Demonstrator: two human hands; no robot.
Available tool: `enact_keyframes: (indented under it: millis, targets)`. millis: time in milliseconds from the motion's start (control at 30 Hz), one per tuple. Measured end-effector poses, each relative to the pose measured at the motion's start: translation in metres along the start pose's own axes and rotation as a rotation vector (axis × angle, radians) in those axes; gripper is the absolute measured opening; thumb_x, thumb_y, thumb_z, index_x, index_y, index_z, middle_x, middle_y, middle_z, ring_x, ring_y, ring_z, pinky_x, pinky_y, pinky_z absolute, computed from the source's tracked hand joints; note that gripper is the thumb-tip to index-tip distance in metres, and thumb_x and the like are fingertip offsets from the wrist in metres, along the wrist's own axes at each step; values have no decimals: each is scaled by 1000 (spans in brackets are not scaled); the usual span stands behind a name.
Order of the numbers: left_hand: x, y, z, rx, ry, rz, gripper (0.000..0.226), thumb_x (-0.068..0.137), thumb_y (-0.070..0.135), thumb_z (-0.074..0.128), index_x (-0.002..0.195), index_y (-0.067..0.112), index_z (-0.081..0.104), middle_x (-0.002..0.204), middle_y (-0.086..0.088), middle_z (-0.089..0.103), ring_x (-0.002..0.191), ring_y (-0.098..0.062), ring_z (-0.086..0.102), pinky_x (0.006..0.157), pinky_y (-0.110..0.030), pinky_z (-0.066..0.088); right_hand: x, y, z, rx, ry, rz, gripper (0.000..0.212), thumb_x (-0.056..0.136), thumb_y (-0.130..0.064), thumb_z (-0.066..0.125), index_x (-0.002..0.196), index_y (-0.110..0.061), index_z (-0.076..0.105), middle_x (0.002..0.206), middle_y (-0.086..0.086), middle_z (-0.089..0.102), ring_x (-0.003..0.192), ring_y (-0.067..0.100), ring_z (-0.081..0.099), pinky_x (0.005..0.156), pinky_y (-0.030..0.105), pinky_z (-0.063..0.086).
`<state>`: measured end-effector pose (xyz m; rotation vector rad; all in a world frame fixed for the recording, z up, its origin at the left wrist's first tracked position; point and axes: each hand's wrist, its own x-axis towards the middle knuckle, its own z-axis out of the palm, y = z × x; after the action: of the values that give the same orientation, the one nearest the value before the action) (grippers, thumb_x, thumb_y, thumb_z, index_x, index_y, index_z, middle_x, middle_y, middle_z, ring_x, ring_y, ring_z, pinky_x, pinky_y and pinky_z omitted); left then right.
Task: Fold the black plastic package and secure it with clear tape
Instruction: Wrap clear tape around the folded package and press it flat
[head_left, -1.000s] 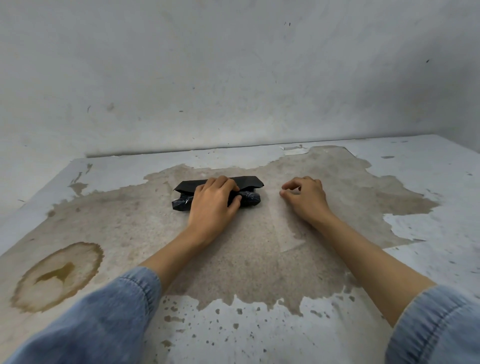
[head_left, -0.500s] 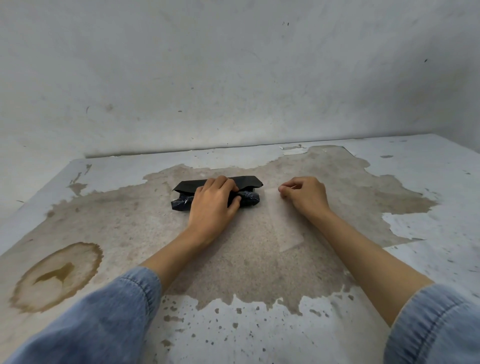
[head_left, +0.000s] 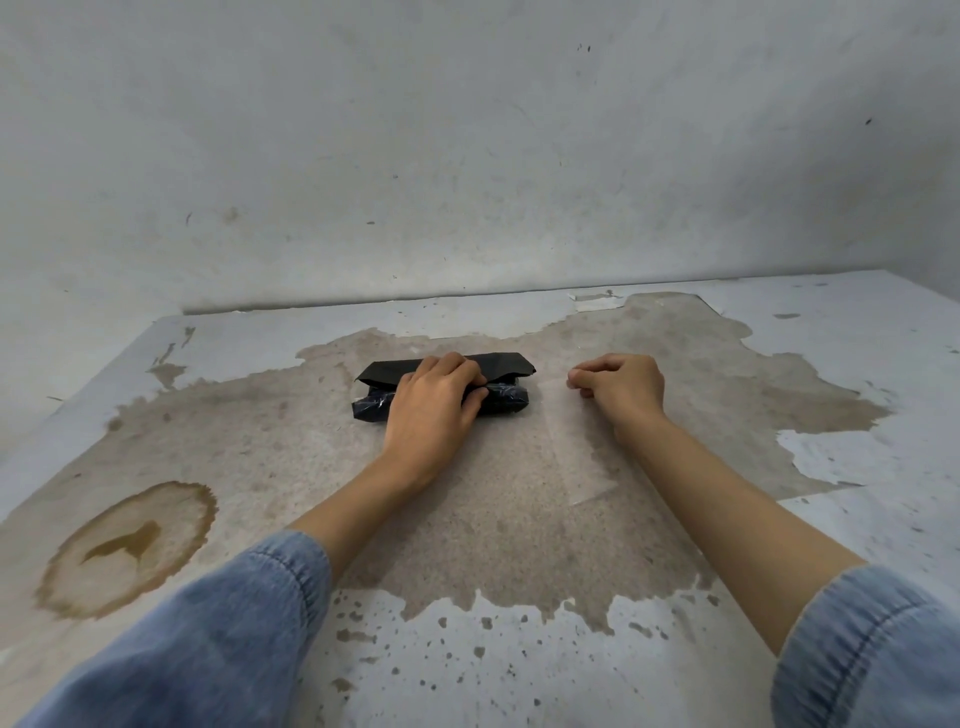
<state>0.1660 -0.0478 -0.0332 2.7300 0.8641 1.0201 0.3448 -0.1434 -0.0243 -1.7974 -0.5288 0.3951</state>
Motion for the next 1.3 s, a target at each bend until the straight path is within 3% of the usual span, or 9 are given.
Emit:
enact_keyframes:
  millis: [267,400,567,733,967,1300]
  targets:
    - [0,1,-1,-12,7,-10,10,89,18,62,94,11,68,96,0,67,92,-23,56,75,-36,43,-10,-2,2,171,-18,74,14,73,1,75,82,-5,66,74,12,71,57,18,65,62,28,55]
    - [1,2,-1,-14,3,-15,10,89,18,63,94,11,68,96,0,67,91,-23,57,74,-37,44,-12,-3,1,138,-37,45,14,74,2,73,71,-10,67,76,10,71,56,17,64,59,26,52]
    - [2,2,-2,-15,4,-13,10,89,18,62,94,11,68,97,0,67,92,-24,56,75,-37,44,-7,-9,-8,207,-61,17,12,80,4,67,76,-7,68,78,11,69,61,20,66,70,34,58]
    - [2,1,-2,-32,4,-15,11,89,19,63,94,12,69,96,1,67,92,-23,57,75,-37,45,-10,-14,-9,275,-154,9,11,82,6,65,79,-5,68,80,14,68,63,25,68,70,39,59]
    - [6,-7,-10,-150,-65,-25,13,86,20,66,97,14,72,100,4,69,95,-19,57,80,-35,46,-9,-32,-14,343,-193,-32,11,83,8,61,81,-2,65,73,15,65,51,21,63,56,32,58]
    - [12,-9,-19,-196,-155,-48,14,87,15,66,99,14,74,106,2,70,101,-19,57,88,-34,44,-6,-61,-14,372,-155,-117,10,82,7,62,79,-3,66,74,13,68,54,22,62,56,29,55]
